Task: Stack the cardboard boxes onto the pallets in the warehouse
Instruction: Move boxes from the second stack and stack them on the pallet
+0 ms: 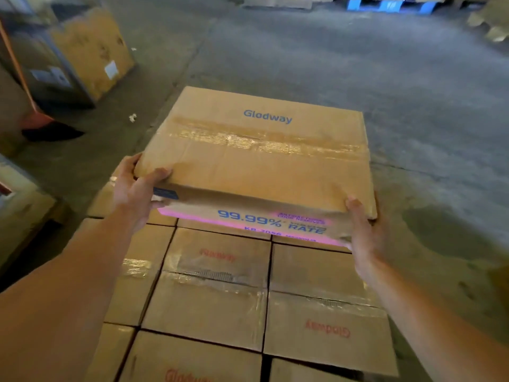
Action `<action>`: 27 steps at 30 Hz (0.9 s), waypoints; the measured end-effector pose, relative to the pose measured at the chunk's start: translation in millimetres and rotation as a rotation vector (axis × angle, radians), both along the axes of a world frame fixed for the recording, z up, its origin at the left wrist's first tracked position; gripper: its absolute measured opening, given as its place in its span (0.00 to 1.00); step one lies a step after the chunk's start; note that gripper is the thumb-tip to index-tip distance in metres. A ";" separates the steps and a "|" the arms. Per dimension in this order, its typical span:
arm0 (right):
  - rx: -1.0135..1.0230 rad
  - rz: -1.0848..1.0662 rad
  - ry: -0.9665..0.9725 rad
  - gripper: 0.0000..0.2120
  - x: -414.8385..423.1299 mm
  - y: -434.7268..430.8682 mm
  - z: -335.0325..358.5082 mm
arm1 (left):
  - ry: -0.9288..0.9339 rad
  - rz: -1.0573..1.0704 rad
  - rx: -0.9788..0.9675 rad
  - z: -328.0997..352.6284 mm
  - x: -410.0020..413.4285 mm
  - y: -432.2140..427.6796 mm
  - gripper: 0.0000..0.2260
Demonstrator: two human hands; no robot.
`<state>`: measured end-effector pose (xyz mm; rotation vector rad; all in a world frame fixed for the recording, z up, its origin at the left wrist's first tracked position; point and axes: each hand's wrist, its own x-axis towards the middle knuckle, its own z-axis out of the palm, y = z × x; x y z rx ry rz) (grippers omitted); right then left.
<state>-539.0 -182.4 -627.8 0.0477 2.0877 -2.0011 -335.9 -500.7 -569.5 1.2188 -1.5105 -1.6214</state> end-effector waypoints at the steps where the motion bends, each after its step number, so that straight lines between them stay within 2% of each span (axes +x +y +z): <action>1: 0.021 -0.007 0.009 0.27 -1.0 -10.2 -18.2 | 0.005 -0.004 0.016 -22.2 0.9 -11.4 0.22; 3: 0.036 0.004 -0.003 0.25 -4.8 -28.3 -49.2 | 0.012 -0.014 0.036 -66.8 2.5 -29.4 0.22; 11: 0.090 0.025 0.024 0.29 -19.8 -70.4 -127.7 | 0.065 -0.022 0.059 -169.9 -14.7 -75.6 0.22; 15: 0.126 0.061 0.034 0.24 -27.2 -82.2 -161.8 | 0.040 -0.064 0.056 -210.7 -23.2 -88.4 0.24; 21: 0.094 0.072 -0.029 0.29 -38.2 -84.5 -191.6 | 0.022 -0.069 0.032 -232.7 -32.5 -97.0 0.22; 25: 0.148 0.082 -0.025 0.40 -38.7 -84.2 -189.6 | 0.018 -0.041 0.004 -235.8 -33.5 -100.4 0.22; 27: 0.154 0.107 -0.039 0.40 -37.4 -85.9 -185.3 | -0.004 -0.037 0.005 -238.2 -32.2 -103.1 0.23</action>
